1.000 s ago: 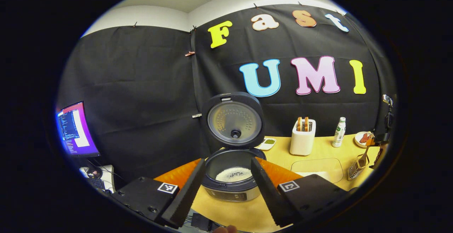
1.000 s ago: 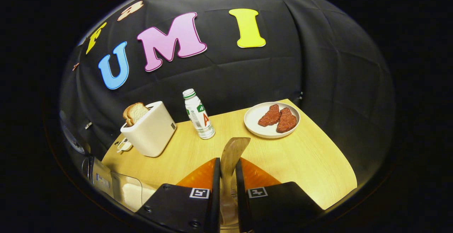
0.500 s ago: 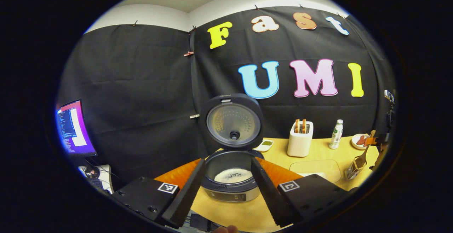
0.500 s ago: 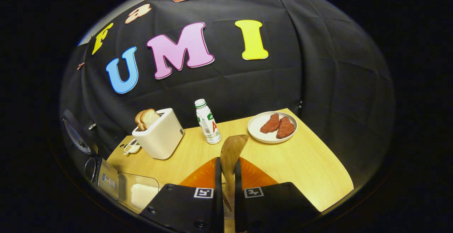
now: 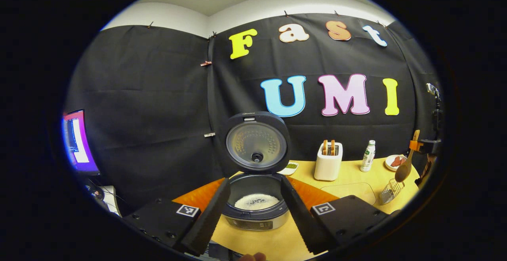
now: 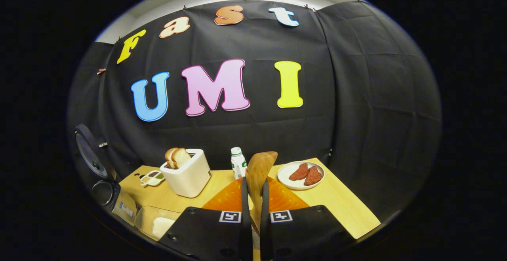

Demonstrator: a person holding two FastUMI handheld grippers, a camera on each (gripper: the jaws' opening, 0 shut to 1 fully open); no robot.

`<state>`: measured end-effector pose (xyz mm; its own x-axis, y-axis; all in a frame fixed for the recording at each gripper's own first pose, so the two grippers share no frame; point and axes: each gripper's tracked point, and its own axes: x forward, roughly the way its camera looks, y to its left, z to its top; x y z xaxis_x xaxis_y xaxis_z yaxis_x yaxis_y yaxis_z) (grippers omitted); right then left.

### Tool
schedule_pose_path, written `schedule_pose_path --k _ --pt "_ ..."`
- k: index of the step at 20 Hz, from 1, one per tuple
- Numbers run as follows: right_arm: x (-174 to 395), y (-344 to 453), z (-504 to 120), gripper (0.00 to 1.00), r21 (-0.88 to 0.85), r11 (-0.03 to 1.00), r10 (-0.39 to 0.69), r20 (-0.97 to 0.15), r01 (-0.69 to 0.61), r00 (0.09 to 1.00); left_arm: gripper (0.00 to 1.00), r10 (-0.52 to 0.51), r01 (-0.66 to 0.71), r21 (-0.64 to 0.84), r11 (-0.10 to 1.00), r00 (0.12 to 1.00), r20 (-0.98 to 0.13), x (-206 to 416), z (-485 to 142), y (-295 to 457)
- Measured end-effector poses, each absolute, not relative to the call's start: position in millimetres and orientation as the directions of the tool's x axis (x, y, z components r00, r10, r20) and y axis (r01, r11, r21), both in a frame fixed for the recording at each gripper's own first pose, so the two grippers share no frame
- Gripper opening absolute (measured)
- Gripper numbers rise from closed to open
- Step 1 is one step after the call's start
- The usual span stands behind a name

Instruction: Close the left gripper, press the button to open the rice cooker; take a wooden spoon from the chopstick holder with the right hand, scoop a spoonful of rice and pour it into the rice cooker, then put the wooden spoon back into the chopstick holder.

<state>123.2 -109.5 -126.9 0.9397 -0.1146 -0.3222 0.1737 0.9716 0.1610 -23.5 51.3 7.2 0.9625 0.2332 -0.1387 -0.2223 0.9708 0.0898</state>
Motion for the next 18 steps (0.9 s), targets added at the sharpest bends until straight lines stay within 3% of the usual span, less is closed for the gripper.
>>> schedule_pose_path --k 10,18 --pt "125 14 -110 0.12 0.289 0.957 0.071 -0.317 0.025 0.946 0.89 0.225 -0.224 0.022 0.974 0.965 -0.137 -18 0 90" --pt "123 107 -183 0.12 0.257 0.964 0.174 -0.433 -0.064 0.884 0.89 0.206 -0.202 0.043 0.978 0.967 -0.152 -1 -7 118"
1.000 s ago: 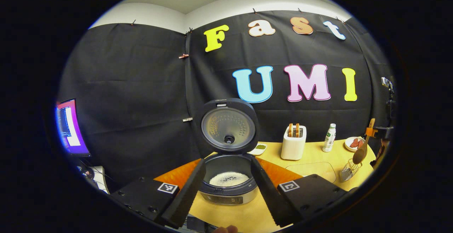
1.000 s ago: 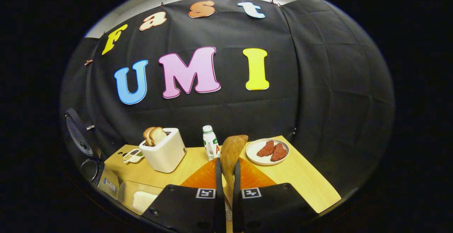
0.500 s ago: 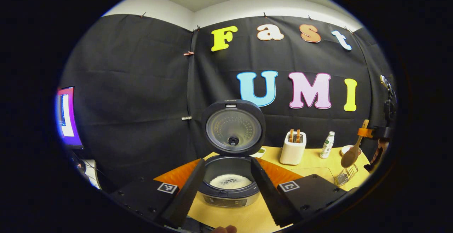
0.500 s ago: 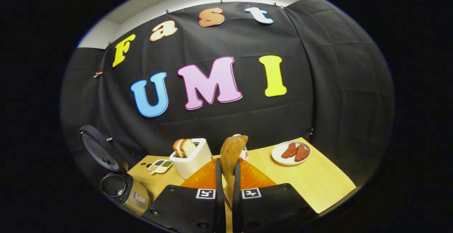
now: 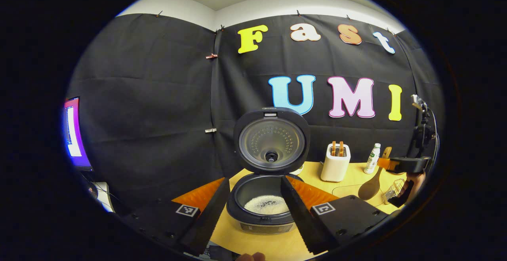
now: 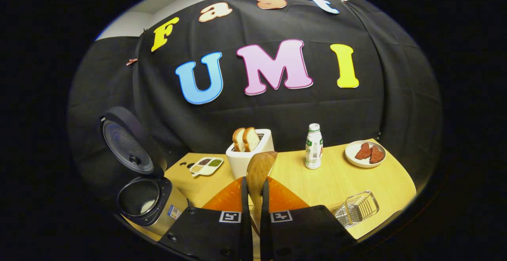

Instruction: Close the left gripper, press the button to open the rice cooker; take a wooden spoon from the chopstick holder with the right hand, scoop a spoonful of rice and pour it into the rice cooker, then put the wooden spoon back into the chopstick holder.

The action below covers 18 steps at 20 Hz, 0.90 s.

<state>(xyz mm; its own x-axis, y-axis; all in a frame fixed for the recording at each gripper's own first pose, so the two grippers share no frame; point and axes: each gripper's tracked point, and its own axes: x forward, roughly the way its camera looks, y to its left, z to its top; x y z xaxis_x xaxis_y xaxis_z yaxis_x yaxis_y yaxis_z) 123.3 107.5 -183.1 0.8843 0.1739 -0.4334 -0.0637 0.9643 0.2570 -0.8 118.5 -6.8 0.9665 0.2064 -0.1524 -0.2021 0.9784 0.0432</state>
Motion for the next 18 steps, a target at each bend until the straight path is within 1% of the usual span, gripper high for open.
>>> schedule_pose_path --k 2,4,7,11,15,18 --pt "121 114 -206 0.12 0.249 0.967 0.163 -0.462 -0.048 0.872 0.89 0.197 -0.196 0.021 0.980 0.969 -0.151 2 -6 123" --pt "120 115 -224 0.12 0.223 0.974 0.138 -0.489 -0.029 0.861 0.89 0.194 -0.191 0.033 0.981 0.968 -0.156 7 -11 128" --pt "120 124 -231 0.12 0.211 0.977 0.123 -0.491 -0.019 0.862 0.89 0.188 -0.183 0.047 0.982 0.968 -0.166 12 -16 138" --pt "106 150 -237 0.12 0.238 0.971 0.149 -0.517 -0.026 0.843 0.89 0.186 -0.182 0.035 0.983 0.967 -0.176 22 -23 148" --pt "92 171 -229 0.12 0.291 0.956 0.193 -0.532 -0.036 0.824 0.89 0.180 -0.182 0.008 0.983 0.966 -0.185 27 -28 152" --pt "87 176 -224 0.12 0.342 0.940 0.208 -0.538 -0.015 0.816 0.89 0.179 -0.183 0.001 0.983 0.966 -0.187 29 -29 154"
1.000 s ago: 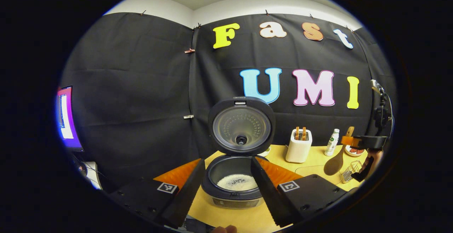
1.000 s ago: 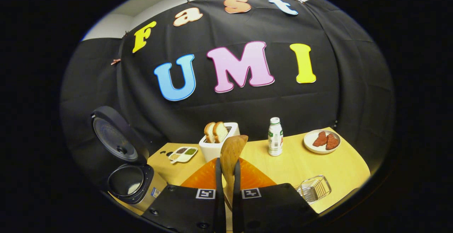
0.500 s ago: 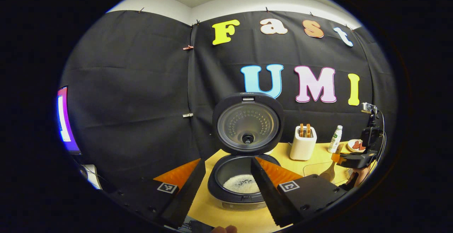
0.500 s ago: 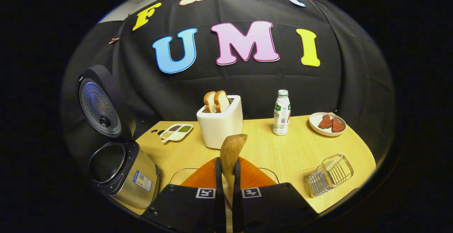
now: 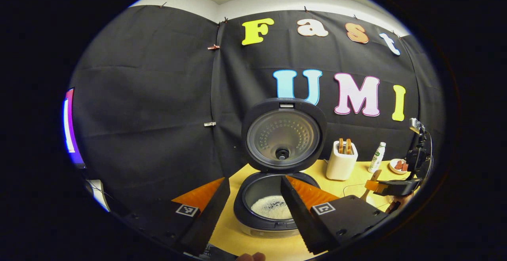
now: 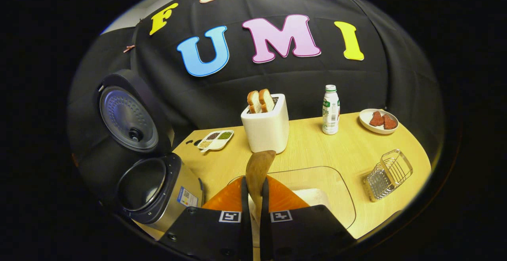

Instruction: Close the left gripper, press the button to open the rice cooker; take a wooden spoon from the chopstick holder with the right hand, scoop a spoonful of rice and pour it into the rice cooker, then put the wooden spoon back into the chopstick holder.

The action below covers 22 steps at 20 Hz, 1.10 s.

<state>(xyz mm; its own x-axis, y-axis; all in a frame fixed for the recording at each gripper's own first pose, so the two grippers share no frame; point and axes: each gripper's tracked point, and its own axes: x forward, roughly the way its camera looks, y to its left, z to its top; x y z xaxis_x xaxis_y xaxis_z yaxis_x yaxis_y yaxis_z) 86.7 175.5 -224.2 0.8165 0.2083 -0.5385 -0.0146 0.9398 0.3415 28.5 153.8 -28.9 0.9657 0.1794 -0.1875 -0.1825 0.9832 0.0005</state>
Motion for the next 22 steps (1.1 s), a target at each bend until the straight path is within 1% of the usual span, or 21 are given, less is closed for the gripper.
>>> schedule_pose_path --k 5,6,7,10,16,21,22 --pt "93 162 -207 0.12 0.389 0.920 0.182 -0.526 0.044 0.831 0.89 0.170 -0.172 0.000 0.985 0.969 -0.180 27 -29 151" --pt "95 158 -202 0.12 0.398 0.916 0.175 -0.518 0.055 0.837 0.92 0.168 -0.171 -0.002 0.985 0.969 -0.180 26 -28 150" --pt "98 154 -196 0.12 0.408 0.910 0.164 -0.511 0.070 0.844 0.89 0.166 -0.169 -0.001 0.986 0.970 -0.178 25 -28 149" --pt "105 148 -180 0.12 0.451 0.886 0.145 -0.489 0.107 0.860 0.89 0.165 -0.167 0.000 0.986 0.972 -0.168 24 -24 150" --pt "113 148 -158 0.12 0.458 0.883 0.132 -0.456 0.105 0.880 0.89 0.160 -0.160 0.012 0.987 0.976 -0.148 21 -18 149" --pt "119 160 -126 0.12 0.488 0.870 0.153 -0.408 0.074 0.900 0.89 0.161 -0.161 0.011 0.987 0.977 -0.141 17 -16 150" --pt "122 165 -119 0.12 0.496 0.866 0.161 -0.395 0.063 0.904 0.92 0.162 -0.162 0.010 0.987 0.977 -0.138 16 -15 151"
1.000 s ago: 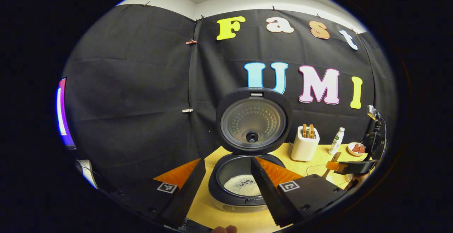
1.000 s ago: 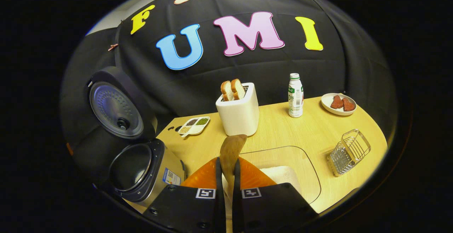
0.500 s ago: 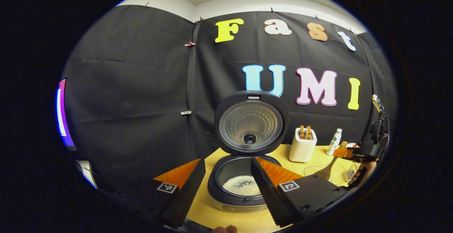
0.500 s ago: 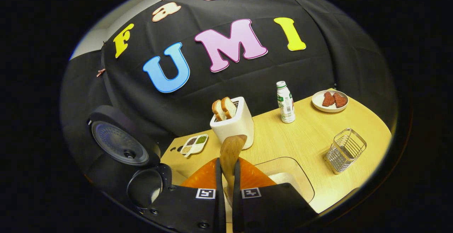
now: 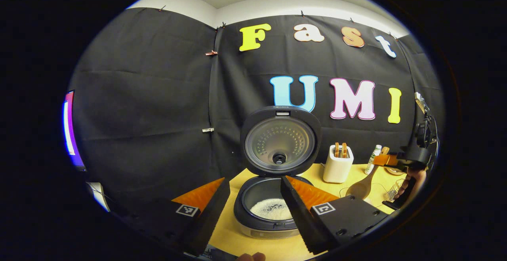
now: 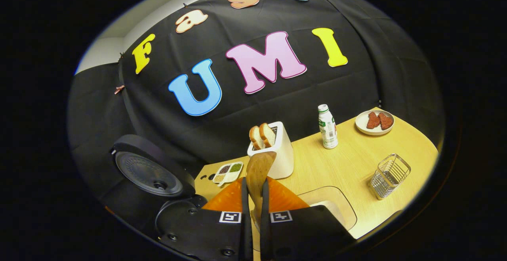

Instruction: Close the left gripper, press the button to open the rice cooker; take a wooden spoon from the chopstick holder with the right hand, scoop a spoonful of rice and pour it into the rice cooker, then put the wooden spoon back into the chopstick holder.

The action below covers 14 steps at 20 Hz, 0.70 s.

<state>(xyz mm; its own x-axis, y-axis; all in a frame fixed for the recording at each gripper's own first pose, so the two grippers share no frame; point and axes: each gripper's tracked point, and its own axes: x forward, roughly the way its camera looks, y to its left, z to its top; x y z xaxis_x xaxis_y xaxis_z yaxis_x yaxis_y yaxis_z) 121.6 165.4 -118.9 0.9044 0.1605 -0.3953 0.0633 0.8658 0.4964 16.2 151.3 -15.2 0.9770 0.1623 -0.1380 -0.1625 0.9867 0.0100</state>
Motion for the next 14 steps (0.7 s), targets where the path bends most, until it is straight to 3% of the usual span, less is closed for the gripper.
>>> schedule_pose_path --k 8,14 --pt "134 245 -62 0.12 0.518 0.850 0.299 -0.316 -0.100 0.900 0.89 0.195 -0.197 -0.008 0.980 0.971 -0.137 8 -23 161" --pt "126 330 -37 0.11 0.450 0.836 0.462 -0.268 -0.315 0.845 0.89 0.265 -0.270 -0.022 0.963 0.956 -0.123 -5 -26 176"
